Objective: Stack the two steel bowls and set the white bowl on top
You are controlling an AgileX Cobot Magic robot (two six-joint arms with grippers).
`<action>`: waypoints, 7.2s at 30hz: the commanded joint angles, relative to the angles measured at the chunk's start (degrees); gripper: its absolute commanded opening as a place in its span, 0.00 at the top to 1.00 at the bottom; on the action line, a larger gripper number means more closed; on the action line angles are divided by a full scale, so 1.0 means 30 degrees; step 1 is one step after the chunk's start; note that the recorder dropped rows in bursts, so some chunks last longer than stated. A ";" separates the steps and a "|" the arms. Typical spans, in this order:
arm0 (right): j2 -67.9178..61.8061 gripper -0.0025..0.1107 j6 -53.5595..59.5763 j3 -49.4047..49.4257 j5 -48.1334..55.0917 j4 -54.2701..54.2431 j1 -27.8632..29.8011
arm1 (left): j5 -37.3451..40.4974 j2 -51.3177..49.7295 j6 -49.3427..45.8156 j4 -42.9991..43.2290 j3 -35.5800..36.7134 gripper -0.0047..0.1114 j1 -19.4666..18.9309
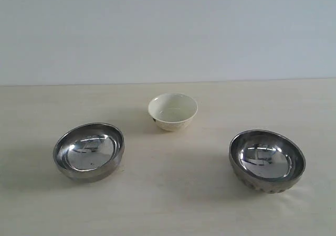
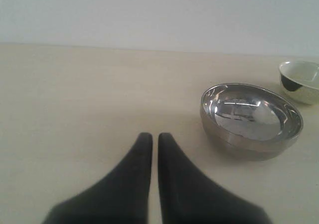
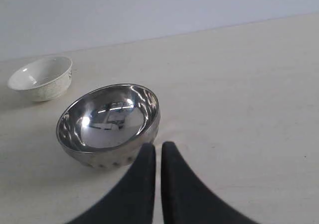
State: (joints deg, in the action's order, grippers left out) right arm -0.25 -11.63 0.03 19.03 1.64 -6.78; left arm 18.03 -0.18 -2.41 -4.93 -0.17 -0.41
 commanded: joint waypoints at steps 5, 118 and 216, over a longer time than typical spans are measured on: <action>0.0084 0.98 0.0016 -0.0009 -0.0180 0.0153 -0.0050 | -0.0134 0.0059 0.0091 0.0000 0.0058 0.93 0.0095; -3.8861 0.25 0.3448 -2.5792 -0.3345 -0.7922 -1.3725 | -0.0134 0.0059 0.0091 0.0000 0.0058 0.93 0.0095; -3.4808 0.98 -0.6139 -2.0021 -0.0261 0.2912 -0.9071 | -0.0134 0.0059 0.0091 0.0000 0.0058 0.93 0.0095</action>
State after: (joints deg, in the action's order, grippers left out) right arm -105.03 -30.03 -59.98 18.88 11.65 -34.36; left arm 18.03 -0.18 -2.41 -4.93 -0.17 -0.41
